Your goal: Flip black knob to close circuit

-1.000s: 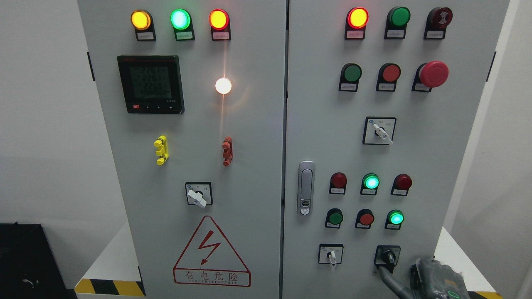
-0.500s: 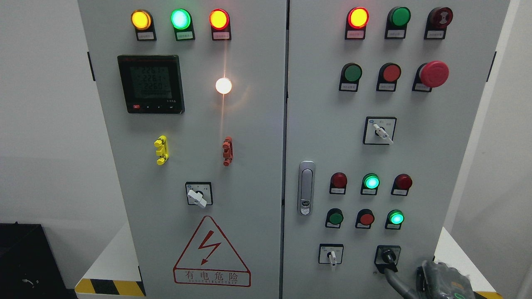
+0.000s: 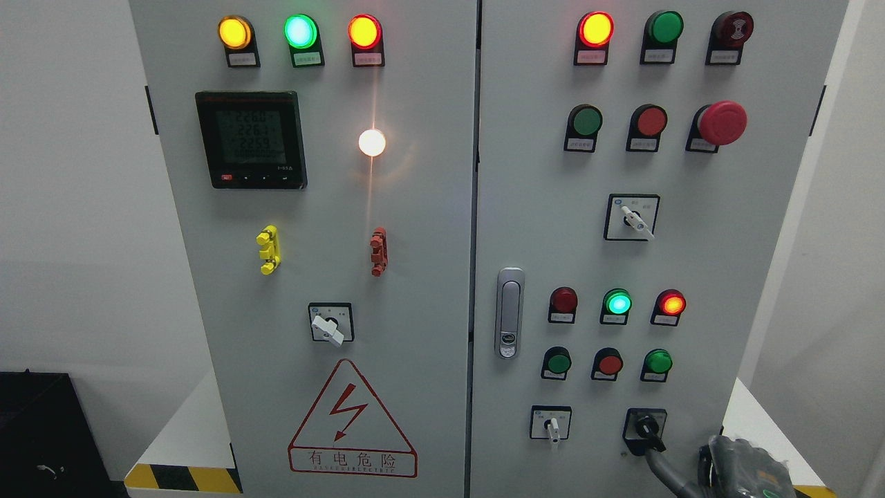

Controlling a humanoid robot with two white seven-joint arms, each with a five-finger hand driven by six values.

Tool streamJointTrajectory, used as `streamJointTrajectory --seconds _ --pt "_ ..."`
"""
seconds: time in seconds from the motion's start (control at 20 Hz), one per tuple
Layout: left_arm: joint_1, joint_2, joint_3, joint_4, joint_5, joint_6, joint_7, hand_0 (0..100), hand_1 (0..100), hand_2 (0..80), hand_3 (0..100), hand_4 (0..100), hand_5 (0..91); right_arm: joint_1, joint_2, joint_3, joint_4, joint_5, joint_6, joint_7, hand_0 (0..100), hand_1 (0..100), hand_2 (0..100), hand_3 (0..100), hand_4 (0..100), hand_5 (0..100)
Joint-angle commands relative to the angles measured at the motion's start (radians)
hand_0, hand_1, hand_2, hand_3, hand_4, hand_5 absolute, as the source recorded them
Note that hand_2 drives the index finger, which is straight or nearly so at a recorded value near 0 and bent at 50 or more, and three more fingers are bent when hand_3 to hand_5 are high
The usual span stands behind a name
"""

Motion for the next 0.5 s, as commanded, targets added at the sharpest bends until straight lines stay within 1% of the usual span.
streamJointTrajectory --seconds 0.0,0.45 --pt "0.000 0.000 0.000 0.000 0.000 0.000 0.001 12 56 0.0 0 0 0.0 -0.002 0.005 -0.011 -0.009 -0.007 0.001 0.000 0 0 89 100 92 91" --pt "0.000 0.000 0.000 0.000 0.000 0.000 0.001 12 56 0.0 0 0 0.0 0.003 0.012 -0.009 -0.023 -0.008 -0.001 0.000 0 0 89 100 92 91"
